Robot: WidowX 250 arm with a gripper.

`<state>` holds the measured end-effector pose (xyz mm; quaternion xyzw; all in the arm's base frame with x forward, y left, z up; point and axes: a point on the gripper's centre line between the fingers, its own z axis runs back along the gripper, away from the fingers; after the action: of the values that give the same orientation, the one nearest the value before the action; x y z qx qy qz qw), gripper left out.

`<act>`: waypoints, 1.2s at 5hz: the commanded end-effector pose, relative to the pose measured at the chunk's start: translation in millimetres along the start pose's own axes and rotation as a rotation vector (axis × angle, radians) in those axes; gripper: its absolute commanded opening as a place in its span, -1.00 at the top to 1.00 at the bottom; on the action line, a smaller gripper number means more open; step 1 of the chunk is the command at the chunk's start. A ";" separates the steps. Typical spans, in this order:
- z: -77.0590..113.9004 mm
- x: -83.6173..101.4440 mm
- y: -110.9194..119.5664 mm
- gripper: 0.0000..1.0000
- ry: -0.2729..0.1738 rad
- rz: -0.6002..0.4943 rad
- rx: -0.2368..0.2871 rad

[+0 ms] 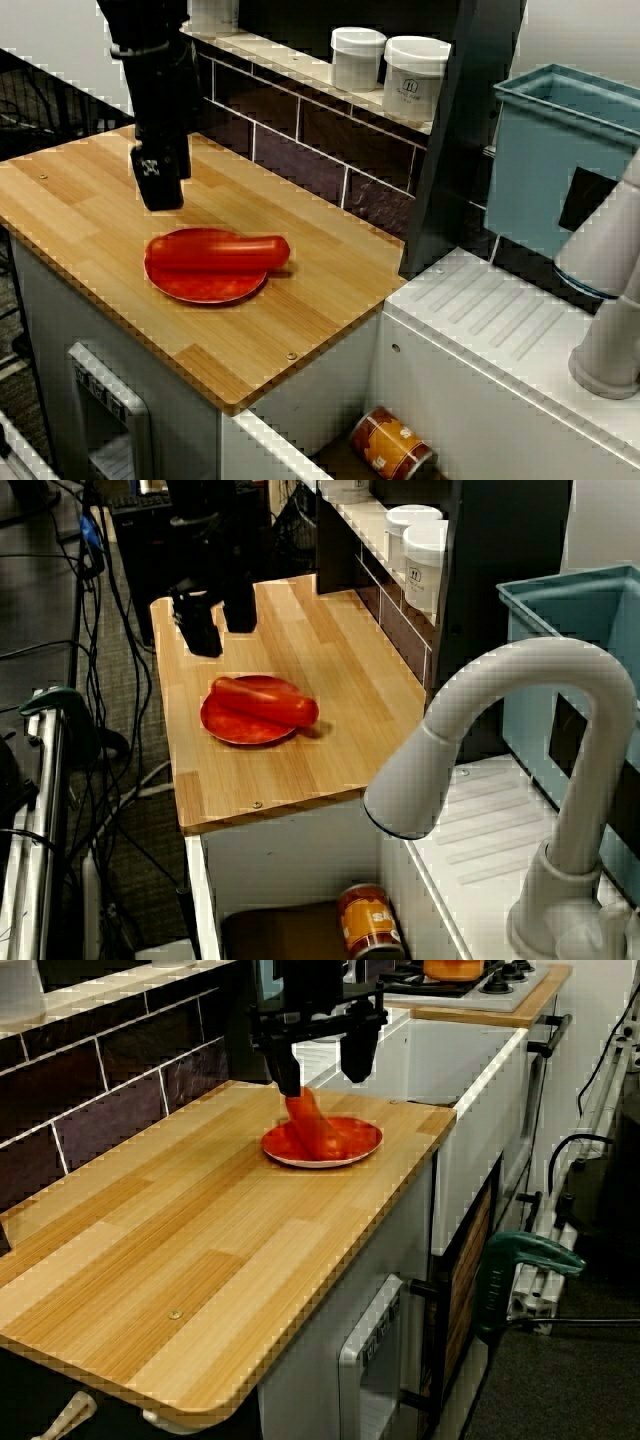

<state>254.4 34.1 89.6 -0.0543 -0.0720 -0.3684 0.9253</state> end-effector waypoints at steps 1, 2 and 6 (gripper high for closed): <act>-14.1 -5.4 -10.8 -1.00 -0.025 0.017 0.044; -33.6 3.6 -11.2 -1.00 0.005 0.027 0.066; -65.4 -2.2 -17.3 1.00 0.029 0.051 0.091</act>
<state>266.3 3.4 24.7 -0.0138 -0.0646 -0.3424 0.9372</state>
